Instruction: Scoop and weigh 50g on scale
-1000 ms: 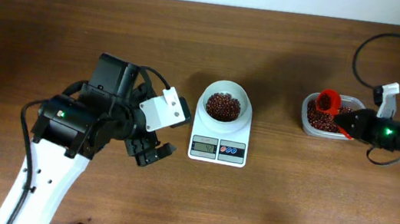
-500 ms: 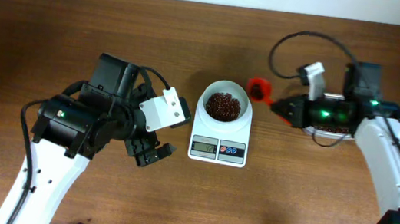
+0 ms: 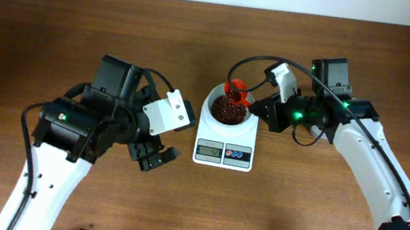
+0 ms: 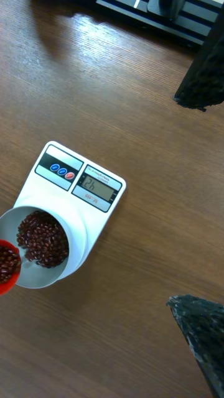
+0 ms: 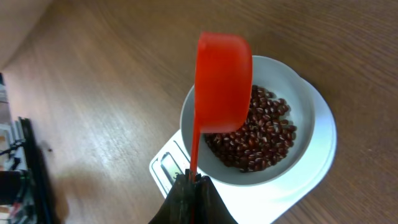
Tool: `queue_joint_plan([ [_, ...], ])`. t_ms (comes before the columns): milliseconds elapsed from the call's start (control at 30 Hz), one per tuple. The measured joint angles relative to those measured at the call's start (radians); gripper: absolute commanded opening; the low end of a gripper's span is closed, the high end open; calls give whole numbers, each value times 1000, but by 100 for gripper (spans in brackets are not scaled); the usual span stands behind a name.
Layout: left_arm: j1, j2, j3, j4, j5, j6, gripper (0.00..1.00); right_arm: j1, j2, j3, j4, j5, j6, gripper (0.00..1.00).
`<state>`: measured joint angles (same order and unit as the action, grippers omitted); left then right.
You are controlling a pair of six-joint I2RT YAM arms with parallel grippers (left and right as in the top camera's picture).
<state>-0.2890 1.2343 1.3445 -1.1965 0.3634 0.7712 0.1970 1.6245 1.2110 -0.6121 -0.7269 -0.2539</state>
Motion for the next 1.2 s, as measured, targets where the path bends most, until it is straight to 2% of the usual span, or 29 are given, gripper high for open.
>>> queue_joint_plan([
  [1200, 0, 0, 0, 0, 0, 0, 99, 64, 0, 0, 6, 179, -108, 4],
])
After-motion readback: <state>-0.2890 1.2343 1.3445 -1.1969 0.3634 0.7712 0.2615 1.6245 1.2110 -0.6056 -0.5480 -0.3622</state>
